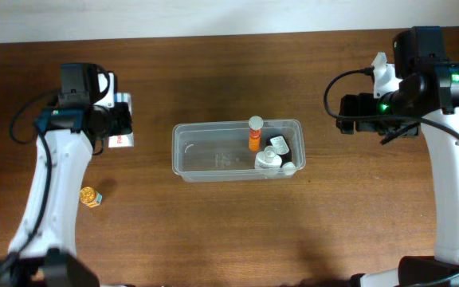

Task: Pack container
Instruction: 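Carry the Panadol box into the container and release it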

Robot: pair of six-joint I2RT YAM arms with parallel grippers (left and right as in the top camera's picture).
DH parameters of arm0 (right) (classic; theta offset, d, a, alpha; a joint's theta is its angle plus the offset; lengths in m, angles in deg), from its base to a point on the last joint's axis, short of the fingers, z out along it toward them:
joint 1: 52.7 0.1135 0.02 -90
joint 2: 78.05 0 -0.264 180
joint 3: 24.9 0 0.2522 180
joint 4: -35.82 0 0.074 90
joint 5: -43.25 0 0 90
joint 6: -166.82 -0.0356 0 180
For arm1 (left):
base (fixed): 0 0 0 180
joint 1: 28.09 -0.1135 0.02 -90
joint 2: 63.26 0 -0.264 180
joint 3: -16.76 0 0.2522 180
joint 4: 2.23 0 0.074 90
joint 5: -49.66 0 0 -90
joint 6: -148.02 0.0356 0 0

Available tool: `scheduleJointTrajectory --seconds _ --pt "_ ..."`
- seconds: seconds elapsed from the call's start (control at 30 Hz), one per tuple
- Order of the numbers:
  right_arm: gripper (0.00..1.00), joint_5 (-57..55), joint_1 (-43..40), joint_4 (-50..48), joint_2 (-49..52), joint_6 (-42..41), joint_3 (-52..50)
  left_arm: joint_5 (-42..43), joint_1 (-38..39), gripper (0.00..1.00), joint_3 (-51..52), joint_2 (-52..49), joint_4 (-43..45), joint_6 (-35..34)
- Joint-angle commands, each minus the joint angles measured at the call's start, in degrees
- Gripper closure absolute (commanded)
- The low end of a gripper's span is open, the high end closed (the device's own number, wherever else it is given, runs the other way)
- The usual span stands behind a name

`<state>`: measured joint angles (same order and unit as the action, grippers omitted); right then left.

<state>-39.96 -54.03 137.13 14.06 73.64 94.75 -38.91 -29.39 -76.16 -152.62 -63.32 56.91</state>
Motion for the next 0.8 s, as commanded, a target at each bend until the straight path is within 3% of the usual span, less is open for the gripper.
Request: scheduleJointTrajectory --seconds 0.0,0.33,0.57,0.77 --pt "0.07 0.1 -0.2 -0.3 0.2 -0.2 -0.3 1.4 4.3 0.71 -1.2 5.6 0.3 4.1" --pt "0.07 0.1 -0.2 -0.3 0.2 -0.2 -0.3 1.4 22.8 0.73 -1.2 5.7 -0.1 14.8" --pt "0.07 0.1 -0.2 -0.3 0.2 -0.2 -0.3 1.4 26.6 0.72 -1.1 -4.0 0.2 15.0" --pt "0.07 0.1 -0.2 -0.3 0.2 -0.2 -0.3 1.1 28.4 0.71 -1.1 -10.6 0.1 20.1"
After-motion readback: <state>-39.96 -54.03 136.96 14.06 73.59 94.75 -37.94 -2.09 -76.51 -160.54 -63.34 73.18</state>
